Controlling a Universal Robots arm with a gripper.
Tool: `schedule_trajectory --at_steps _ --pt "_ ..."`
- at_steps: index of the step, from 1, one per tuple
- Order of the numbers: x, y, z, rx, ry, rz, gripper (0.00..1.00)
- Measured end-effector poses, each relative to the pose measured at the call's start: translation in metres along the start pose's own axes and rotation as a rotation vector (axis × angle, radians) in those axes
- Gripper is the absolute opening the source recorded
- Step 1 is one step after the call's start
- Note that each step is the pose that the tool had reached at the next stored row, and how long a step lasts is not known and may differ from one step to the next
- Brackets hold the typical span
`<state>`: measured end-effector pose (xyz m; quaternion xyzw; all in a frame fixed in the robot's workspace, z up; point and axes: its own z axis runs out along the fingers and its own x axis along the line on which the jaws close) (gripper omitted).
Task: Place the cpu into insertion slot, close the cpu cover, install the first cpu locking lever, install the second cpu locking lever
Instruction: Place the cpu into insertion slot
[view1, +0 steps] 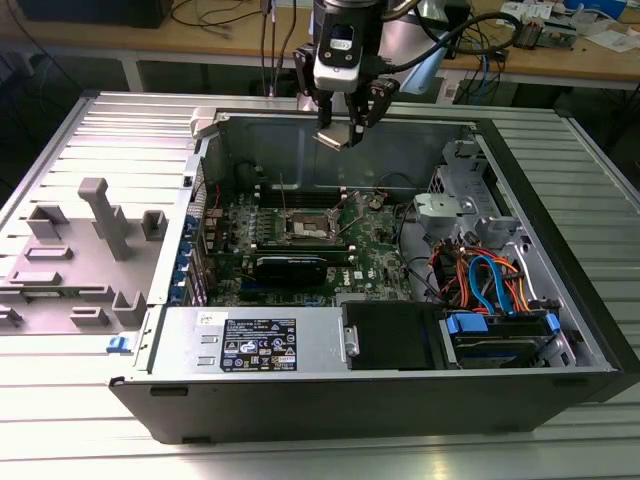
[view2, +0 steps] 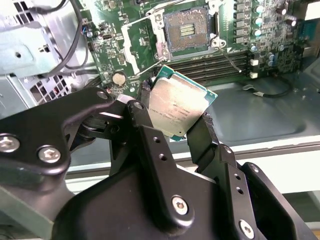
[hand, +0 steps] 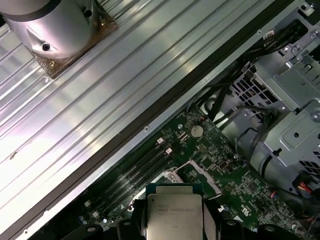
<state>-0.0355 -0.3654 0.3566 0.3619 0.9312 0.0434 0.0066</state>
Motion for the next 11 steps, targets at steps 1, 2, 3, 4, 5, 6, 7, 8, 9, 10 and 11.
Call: schedule_trajectory --at_steps 1,2,3,4,5,6,7,8,9,10,11 --pt "0.0000 0.0000 0.0004 -0.0004 -0.0015 0.017 0.54" --pt "-0.0001 -0.0001 0.0010 -0.0007 -0.0033 0.039 0.54" --pt "-0.0001 -0.0002 0.0011 -0.0007 -0.0034 0.040 0.54" --pt "-0.0001 -0.0003 0.0012 -0.0006 -0.0035 0.040 0.54" --pt "0.0001 -0.0006 0.0014 -0.0008 -0.0035 0.040 0.54" --pt "0.0002 -0.0007 0.0014 -0.0009 -0.0035 0.040 0.54" --pt "0.0003 -0.0010 0.0015 -0.0009 -0.0035 0.040 0.54" --pt "0.0005 -0.0012 0.0016 -0.0010 -0.0035 0.040 0.54" --pt "0.0009 -0.0016 0.0016 -0.0010 -0.0034 0.040 0.54" --pt "0.0012 -0.0020 0.0015 -0.0010 -0.0034 0.040 0.54" --pt "0.0016 -0.0024 0.0014 -0.0008 -0.0035 0.040 0.54"
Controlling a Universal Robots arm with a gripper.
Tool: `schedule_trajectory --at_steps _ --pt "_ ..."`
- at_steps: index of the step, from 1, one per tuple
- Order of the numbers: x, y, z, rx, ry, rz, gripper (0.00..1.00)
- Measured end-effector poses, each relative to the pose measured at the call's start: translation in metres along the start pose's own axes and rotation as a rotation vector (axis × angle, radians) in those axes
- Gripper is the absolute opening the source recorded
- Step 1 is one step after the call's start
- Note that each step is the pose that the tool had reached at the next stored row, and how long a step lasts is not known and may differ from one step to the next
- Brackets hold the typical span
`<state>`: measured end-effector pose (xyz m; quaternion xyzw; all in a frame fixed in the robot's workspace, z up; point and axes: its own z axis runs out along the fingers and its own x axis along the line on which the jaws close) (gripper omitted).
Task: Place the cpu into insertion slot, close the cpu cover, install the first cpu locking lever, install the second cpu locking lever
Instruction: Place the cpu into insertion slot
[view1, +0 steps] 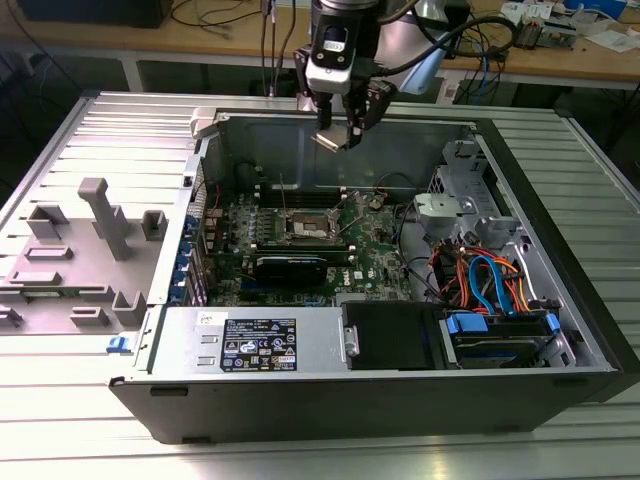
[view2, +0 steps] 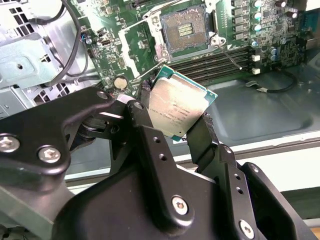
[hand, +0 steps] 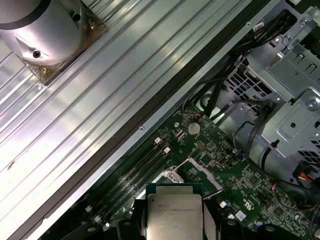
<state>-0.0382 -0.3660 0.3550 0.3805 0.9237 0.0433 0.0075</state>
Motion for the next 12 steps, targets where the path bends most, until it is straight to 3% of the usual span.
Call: schedule_trajectory --at_steps 5,12 --pt "0.0004 -0.0006 0.0008 -0.0003 -0.0013 0.015 0.54" --pt "0.0004 -0.0007 0.0030 -0.0015 -0.0073 0.084 0.54"
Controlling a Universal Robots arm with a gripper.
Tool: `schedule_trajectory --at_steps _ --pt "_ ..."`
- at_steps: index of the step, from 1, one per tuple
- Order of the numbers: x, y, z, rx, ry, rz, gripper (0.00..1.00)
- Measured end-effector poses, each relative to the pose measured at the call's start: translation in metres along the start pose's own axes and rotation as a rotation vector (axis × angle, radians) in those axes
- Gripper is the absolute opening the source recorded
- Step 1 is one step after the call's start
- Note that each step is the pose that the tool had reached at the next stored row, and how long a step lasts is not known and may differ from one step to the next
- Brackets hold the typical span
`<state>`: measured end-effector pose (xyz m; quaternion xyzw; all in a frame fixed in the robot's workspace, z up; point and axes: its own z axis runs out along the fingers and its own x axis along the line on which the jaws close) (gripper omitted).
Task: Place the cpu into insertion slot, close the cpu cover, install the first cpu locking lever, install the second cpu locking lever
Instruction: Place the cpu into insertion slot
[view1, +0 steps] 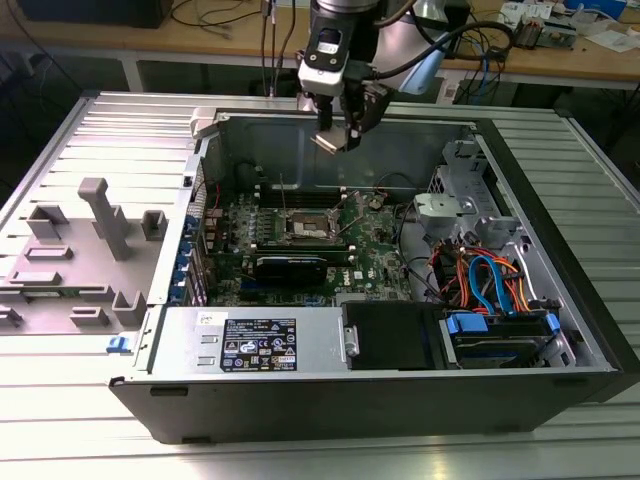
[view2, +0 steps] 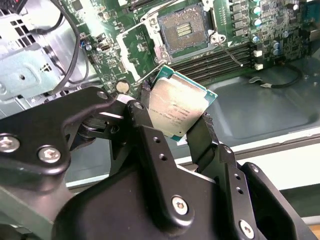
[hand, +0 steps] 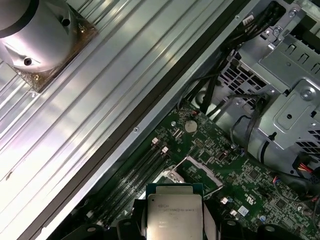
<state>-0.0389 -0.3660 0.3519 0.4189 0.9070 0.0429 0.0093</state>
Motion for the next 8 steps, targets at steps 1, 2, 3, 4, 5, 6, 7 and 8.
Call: schedule_trajectory --at_steps 1,2,3,4,5,6,7,8 --pt "0.0000 0.0000 0.0004 -0.0002 -0.0010 0.012 0.54" --pt "0.0000 -0.0001 0.0007 -0.0004 -0.0020 0.023 0.54" --pt "0.0000 -0.0001 0.0010 -0.0006 -0.0030 0.034 0.54" --pt "0.0000 -0.0001 0.0014 -0.0008 -0.0041 0.048 0.54" --pt "0.0000 -0.0002 0.0017 -0.0010 -0.0052 0.059 0.54" --pt "0.0000 -0.0002 0.0022 -0.0015 -0.0066 0.076 0.54" --pt "0.0000 -0.0002 0.0024 -0.0016 -0.0074 0.085 0.54" --pt "-0.0001 -0.0002 0.0028 -0.0018 -0.0087 0.100 0.54"
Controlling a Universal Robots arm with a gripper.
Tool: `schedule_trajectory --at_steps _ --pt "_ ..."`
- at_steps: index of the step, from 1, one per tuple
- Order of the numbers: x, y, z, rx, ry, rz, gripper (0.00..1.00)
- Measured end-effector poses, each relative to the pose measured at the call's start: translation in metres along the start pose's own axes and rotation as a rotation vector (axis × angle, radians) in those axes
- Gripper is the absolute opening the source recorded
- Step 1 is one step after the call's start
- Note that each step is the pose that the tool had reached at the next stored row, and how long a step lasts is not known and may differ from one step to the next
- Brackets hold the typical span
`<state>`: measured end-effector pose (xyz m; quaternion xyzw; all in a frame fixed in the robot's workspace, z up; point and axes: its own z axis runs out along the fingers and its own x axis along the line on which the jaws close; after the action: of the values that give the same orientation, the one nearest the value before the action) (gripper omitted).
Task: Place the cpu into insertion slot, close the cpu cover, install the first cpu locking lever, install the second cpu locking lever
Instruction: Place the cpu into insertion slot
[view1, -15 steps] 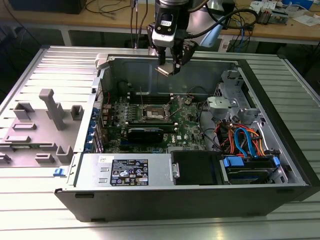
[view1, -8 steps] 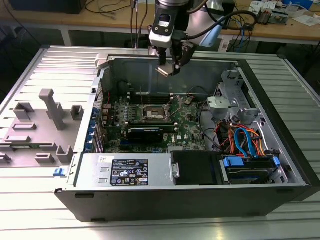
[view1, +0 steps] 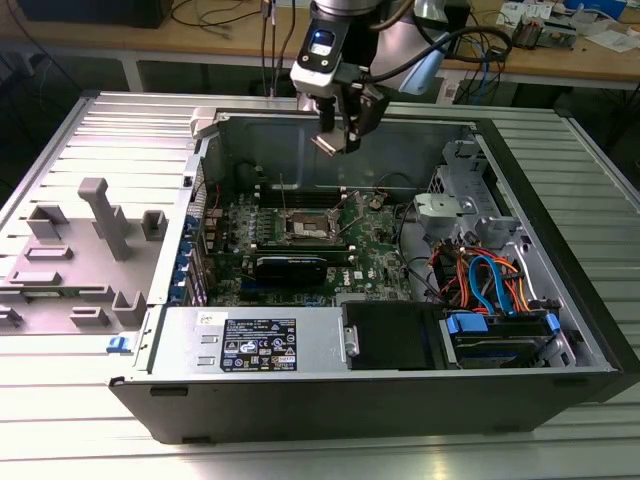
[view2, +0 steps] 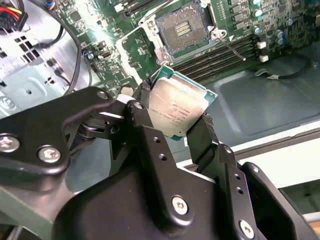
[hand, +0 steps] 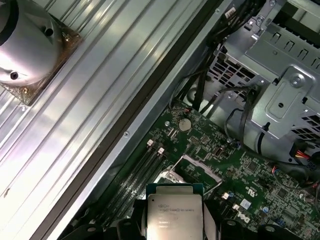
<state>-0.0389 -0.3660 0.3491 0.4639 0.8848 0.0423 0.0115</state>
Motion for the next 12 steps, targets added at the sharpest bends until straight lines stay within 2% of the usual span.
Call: schedule_trajectory --at_steps 5,7,12 --pt "0.0000 -0.0002 0.0018 -0.0011 -0.0046 0.054 0.54" --pt "-0.0001 -0.0003 0.0036 -0.0017 -0.0079 0.092 0.54" --pt "0.0036 -0.0063 0.0051 -0.0019 -0.0087 0.101 0.54"
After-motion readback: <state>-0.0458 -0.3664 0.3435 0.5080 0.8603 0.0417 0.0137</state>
